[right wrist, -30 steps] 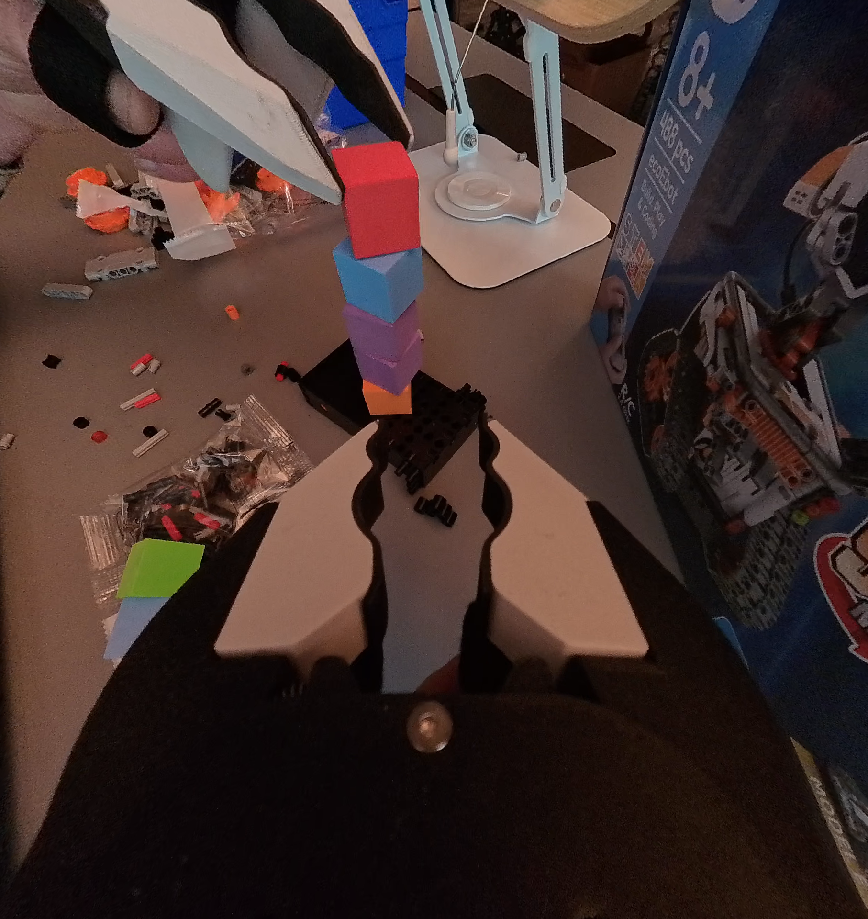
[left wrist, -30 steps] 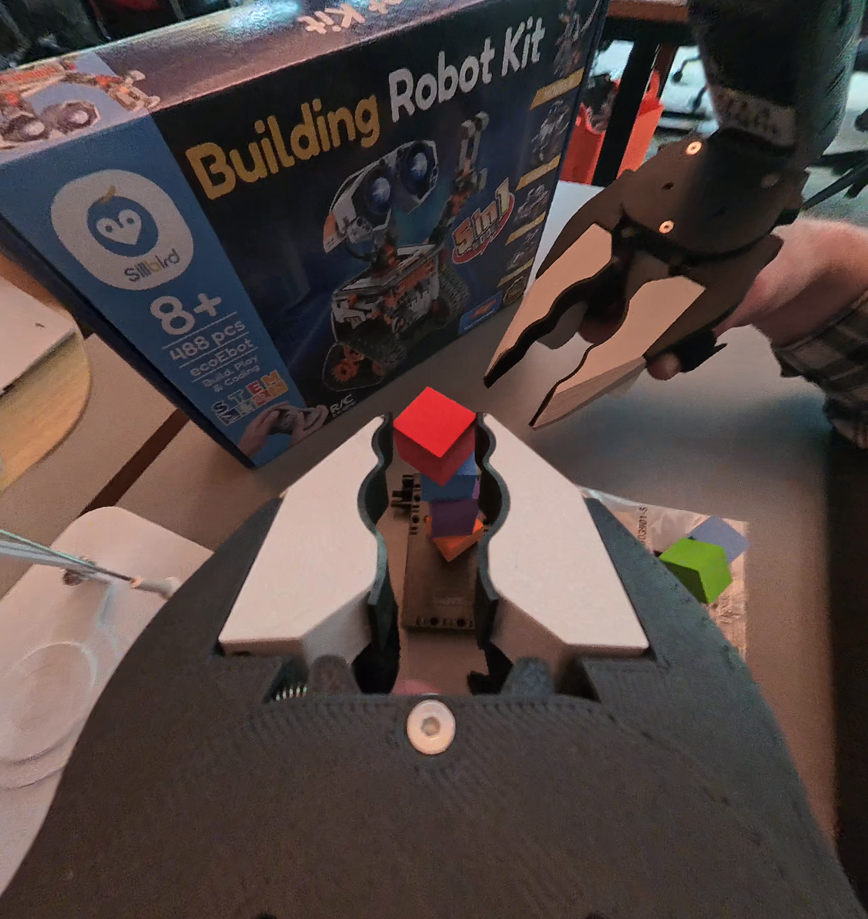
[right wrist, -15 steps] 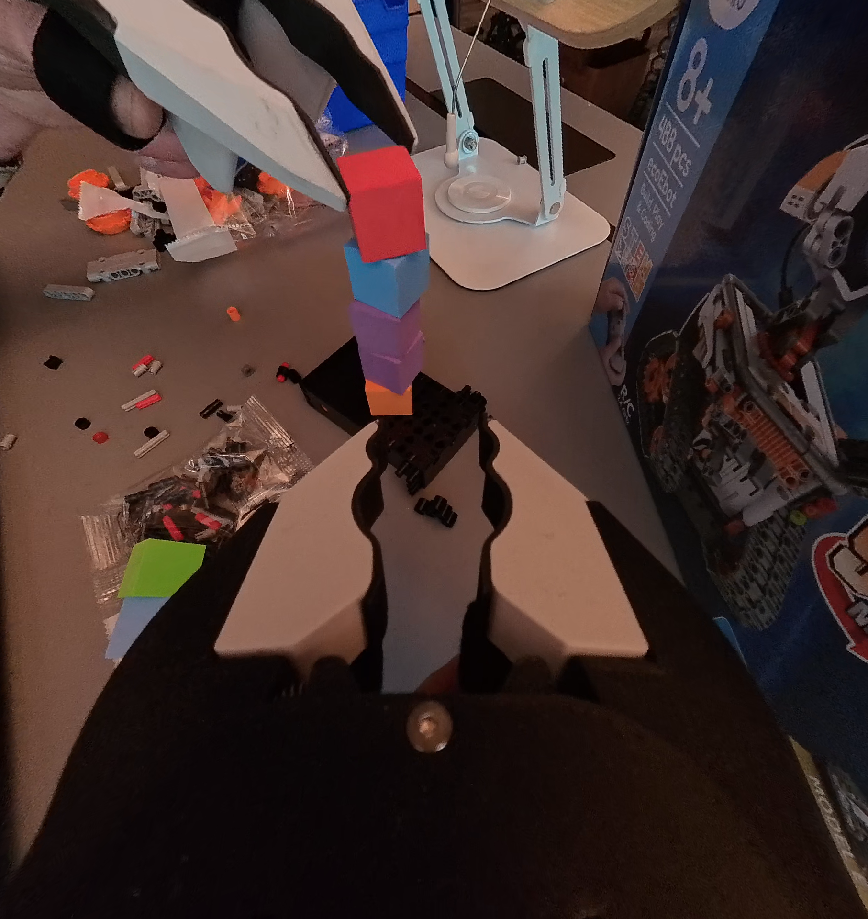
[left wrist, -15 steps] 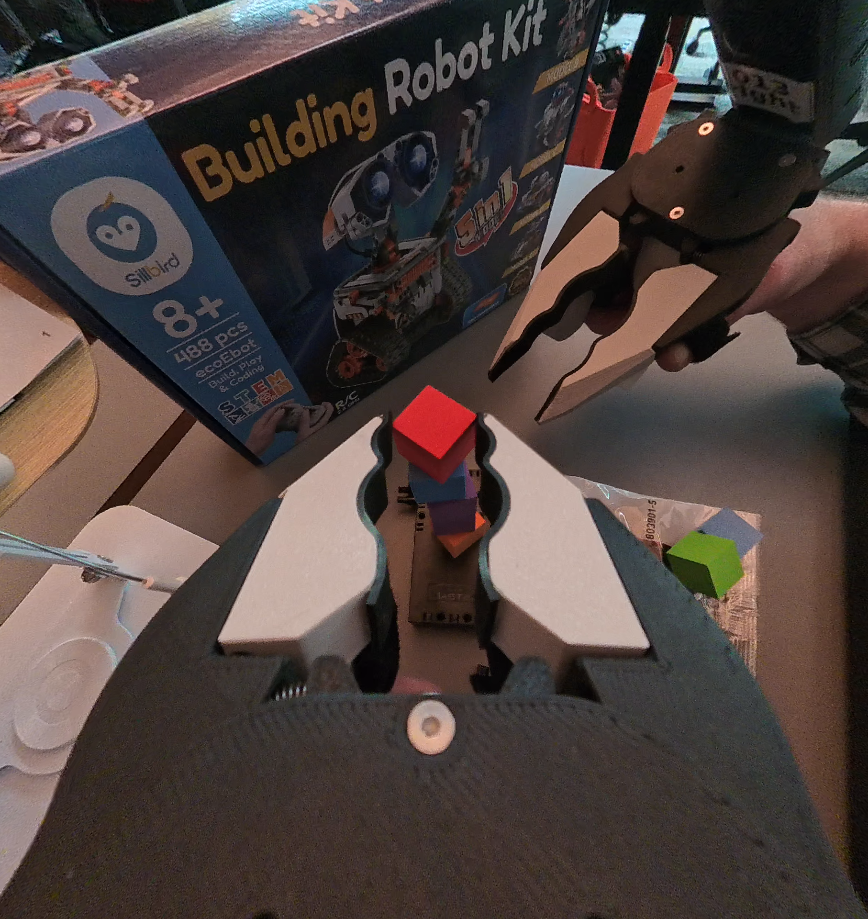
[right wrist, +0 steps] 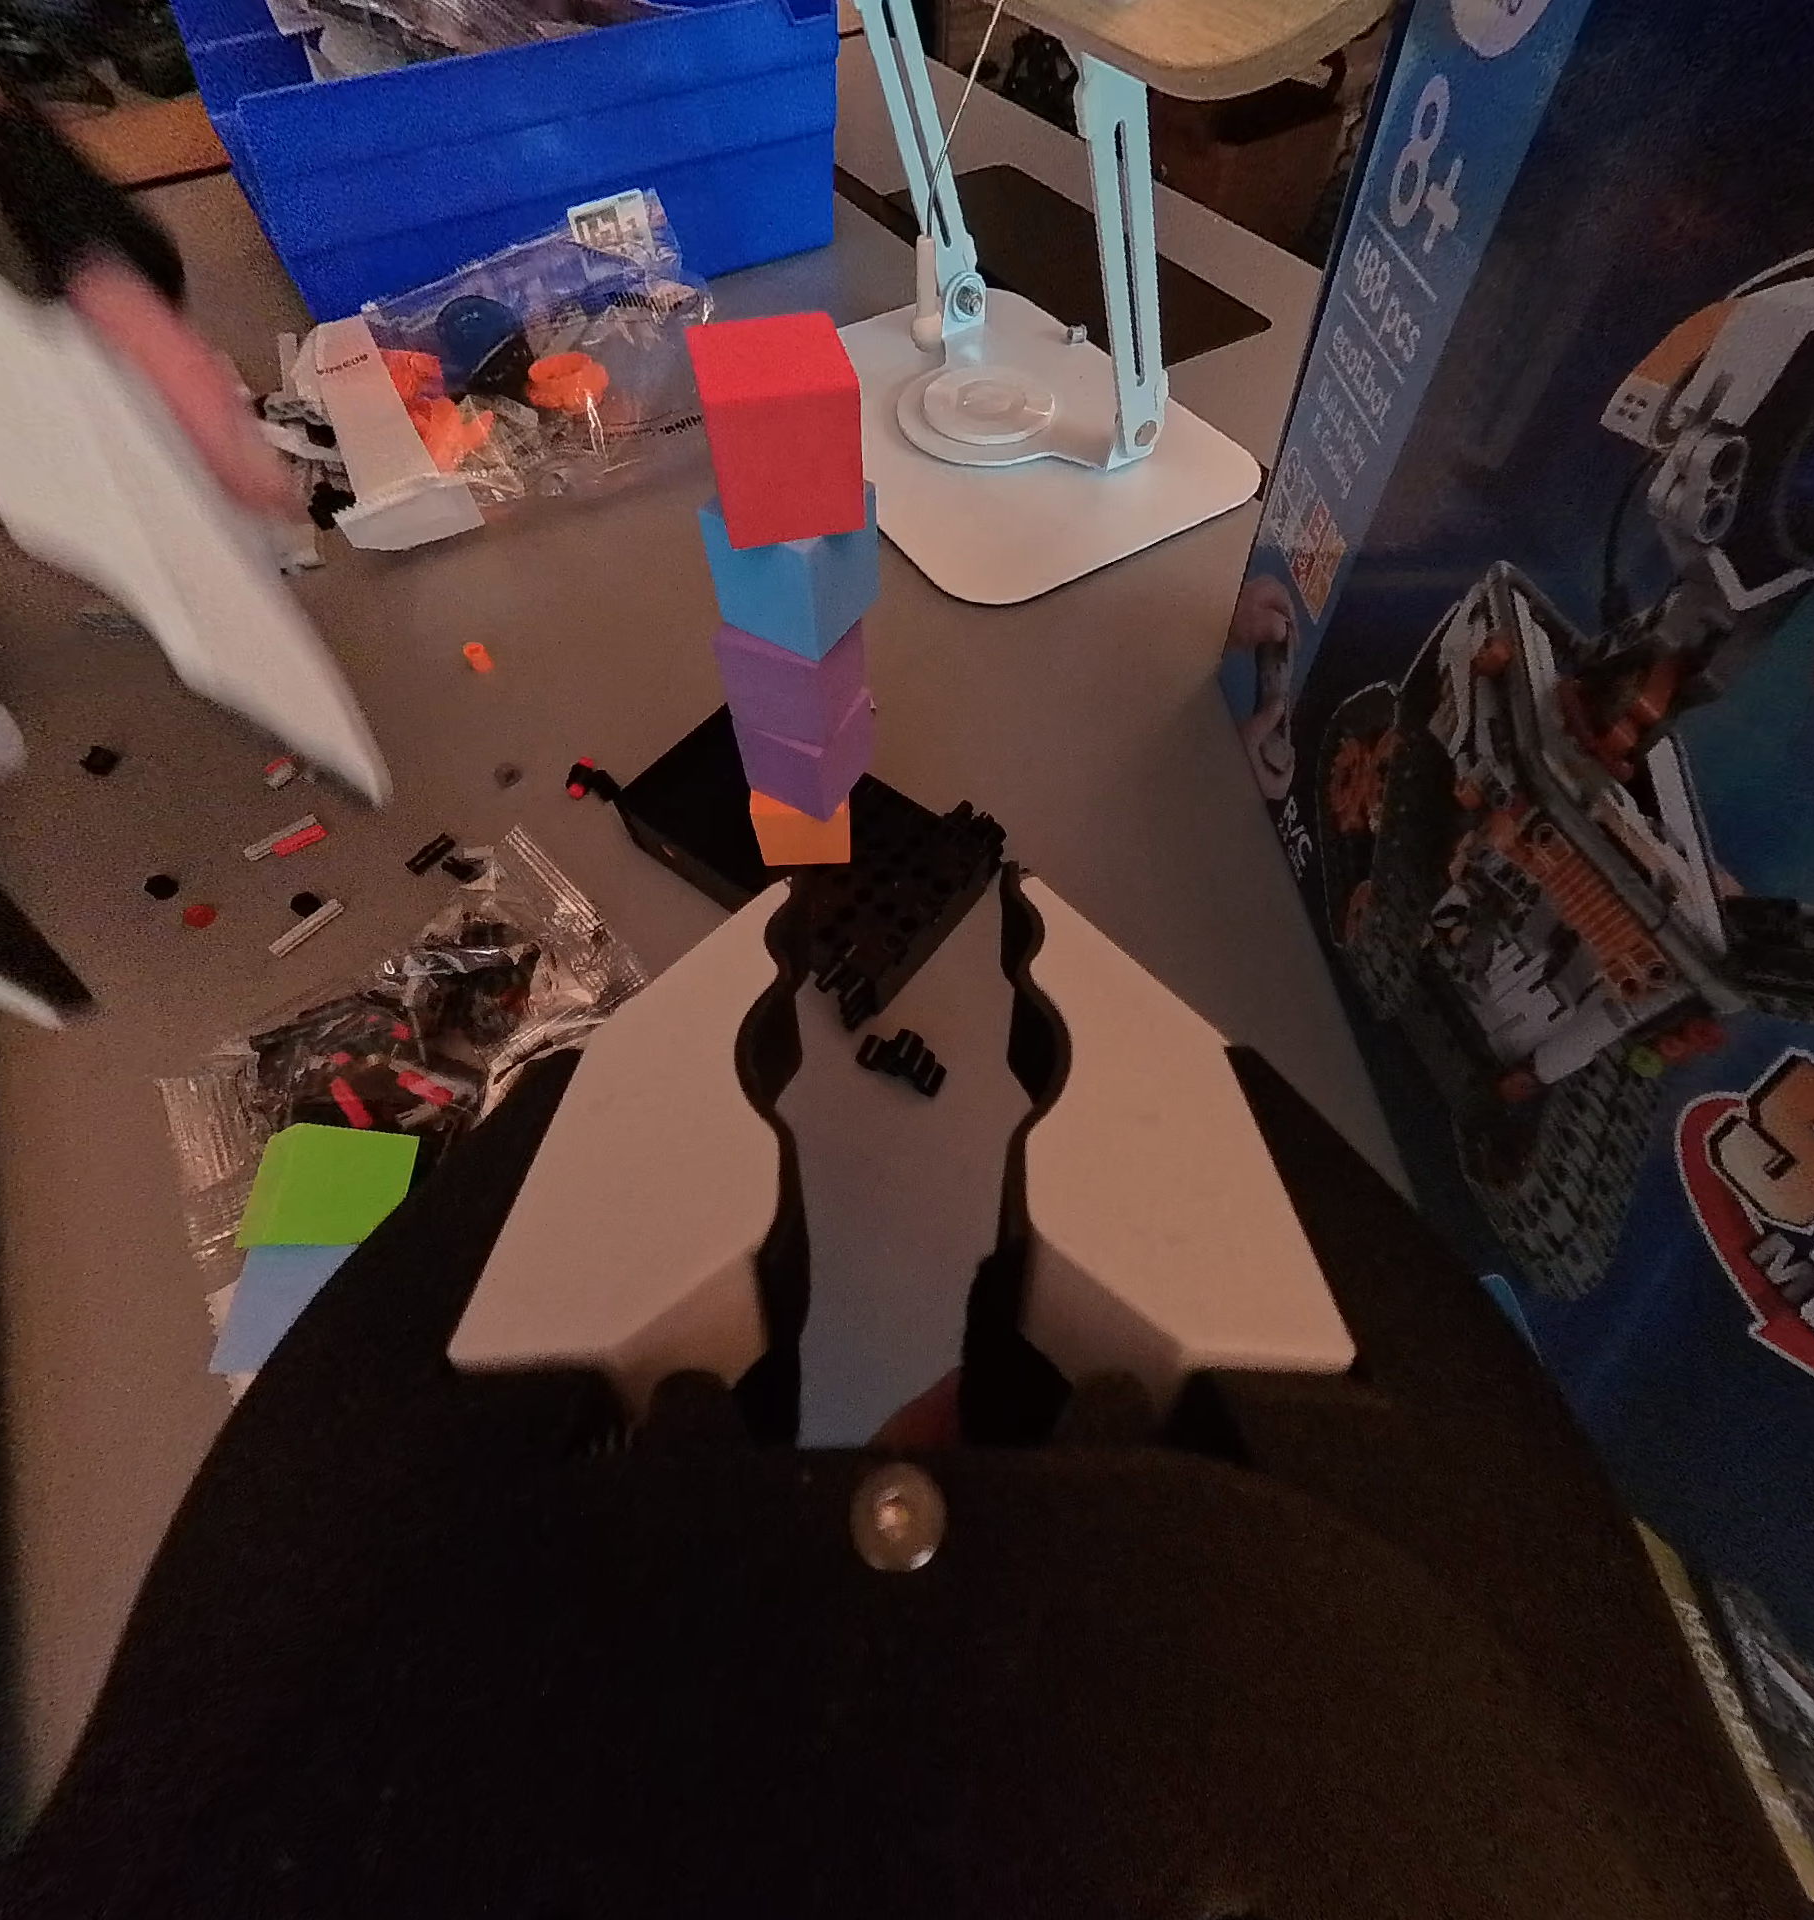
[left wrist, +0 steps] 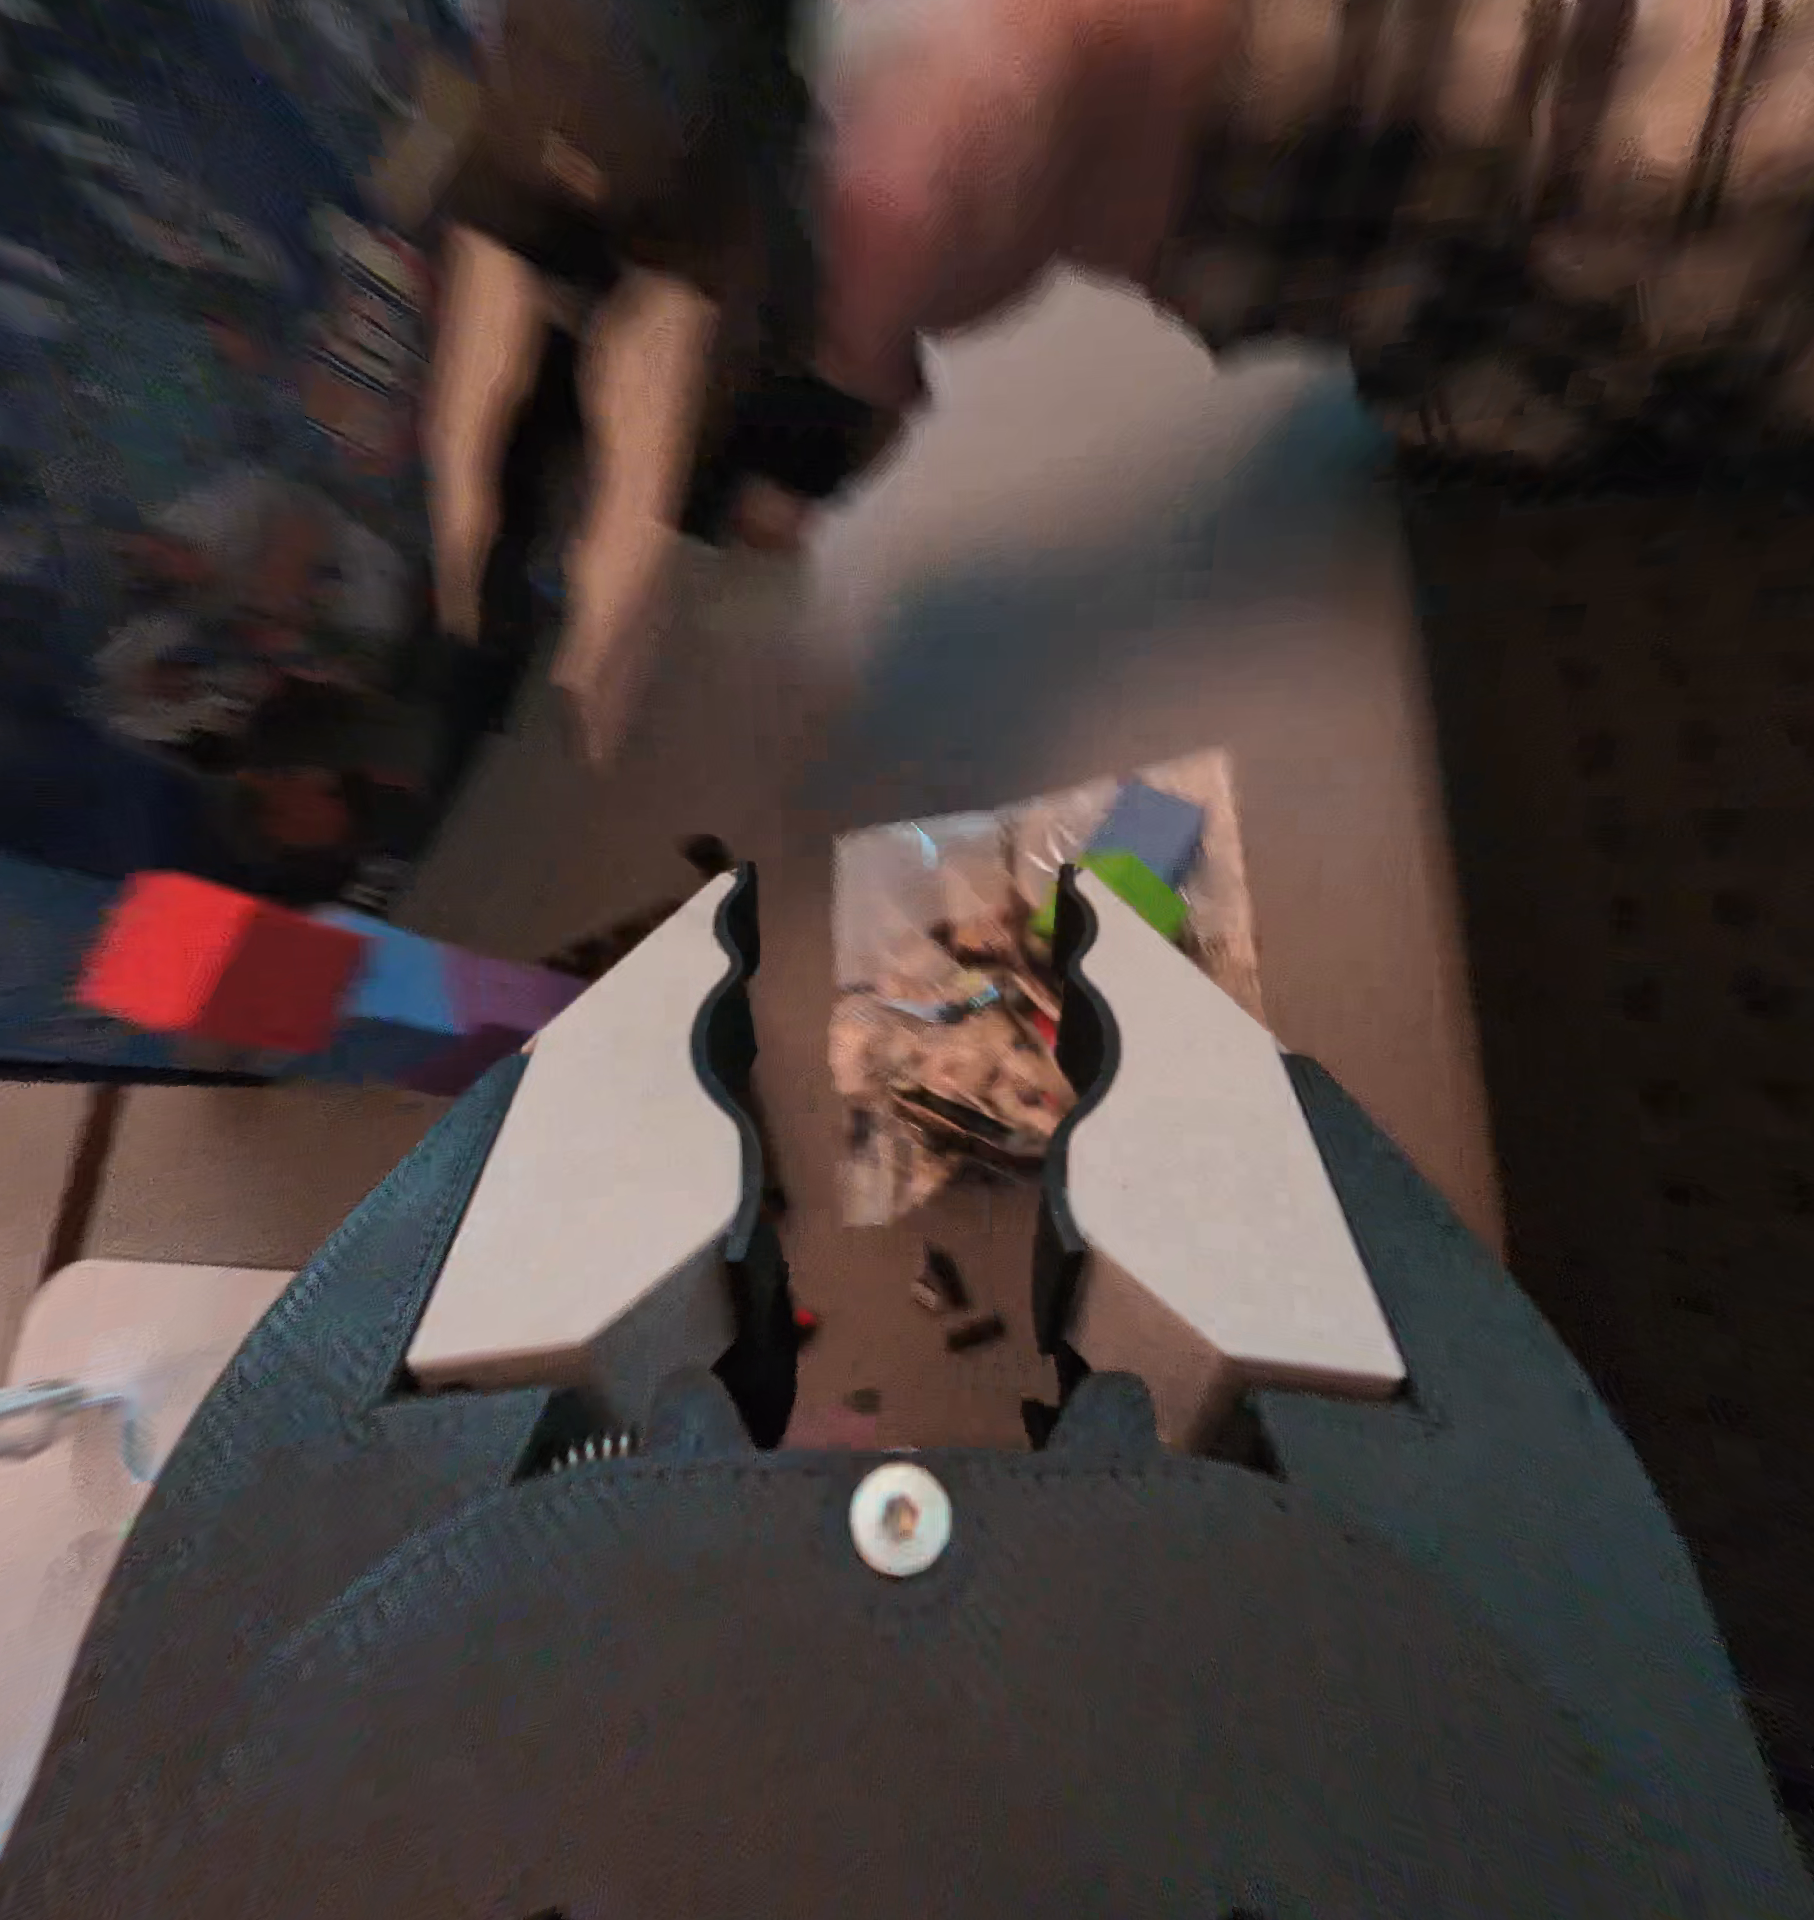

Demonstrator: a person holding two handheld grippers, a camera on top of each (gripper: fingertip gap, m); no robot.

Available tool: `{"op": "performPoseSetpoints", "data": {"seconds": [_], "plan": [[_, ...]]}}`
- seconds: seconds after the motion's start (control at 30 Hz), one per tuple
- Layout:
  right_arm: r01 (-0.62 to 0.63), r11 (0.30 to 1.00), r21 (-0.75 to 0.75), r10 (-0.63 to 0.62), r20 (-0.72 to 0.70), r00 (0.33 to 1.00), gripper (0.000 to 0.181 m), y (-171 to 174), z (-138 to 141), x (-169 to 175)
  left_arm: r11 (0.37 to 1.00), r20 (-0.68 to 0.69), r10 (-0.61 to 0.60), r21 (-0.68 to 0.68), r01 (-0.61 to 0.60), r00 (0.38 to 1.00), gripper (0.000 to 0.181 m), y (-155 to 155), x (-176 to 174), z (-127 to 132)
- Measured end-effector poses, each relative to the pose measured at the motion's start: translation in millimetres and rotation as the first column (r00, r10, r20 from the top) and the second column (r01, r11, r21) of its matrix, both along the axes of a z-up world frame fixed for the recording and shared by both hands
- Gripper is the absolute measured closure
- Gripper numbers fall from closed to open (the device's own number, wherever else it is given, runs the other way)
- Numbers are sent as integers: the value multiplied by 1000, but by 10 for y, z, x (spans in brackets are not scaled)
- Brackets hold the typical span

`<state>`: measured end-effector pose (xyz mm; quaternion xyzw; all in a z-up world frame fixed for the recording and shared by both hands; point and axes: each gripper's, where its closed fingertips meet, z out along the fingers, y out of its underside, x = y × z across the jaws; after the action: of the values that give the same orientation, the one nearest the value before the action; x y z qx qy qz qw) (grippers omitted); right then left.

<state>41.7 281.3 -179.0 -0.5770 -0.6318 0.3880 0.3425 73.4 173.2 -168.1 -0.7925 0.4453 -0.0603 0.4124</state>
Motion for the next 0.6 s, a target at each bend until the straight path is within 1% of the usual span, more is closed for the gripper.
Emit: {"op": "performPoseSetpoints", "data": {"seconds": [0.07,0.1,0.17,0.27,0.37,0.47,0.6], "plan": [[0,1000,-1,0,0,1000,145,-1,-5,0,996,-101,-56,-71,49,993,122,-134,69,-385],[1,1000,-3,-1,0,1000,146,-2,-6,-1,993,-103,-81,-100,70,991,122,-183,112,-507],[1,1000,-4,-1,1,1000,145,-4,-17,2,985,-77,-117,-137,106,990,123,-250,192,-639],[2,1000,-7,-2,5,1000,145,5,-39,0,985,-85,-127,-127,116,988,131,-233,244,-726],[5,1000,-9,-5,7,1000,146,18,-52,4,988,-101,-123,-104,113,987,146,-195,256,-770],[5,1000,-10,-5,1,1000,146,21,-39,8,992,-80,-109,-76,103,991,149,-155,261,-733],[-5,1000,-8,5,3,1000,146,-1,-43,4,996,-19,-75,-44,74,997,150,-107,205,-559]]}}
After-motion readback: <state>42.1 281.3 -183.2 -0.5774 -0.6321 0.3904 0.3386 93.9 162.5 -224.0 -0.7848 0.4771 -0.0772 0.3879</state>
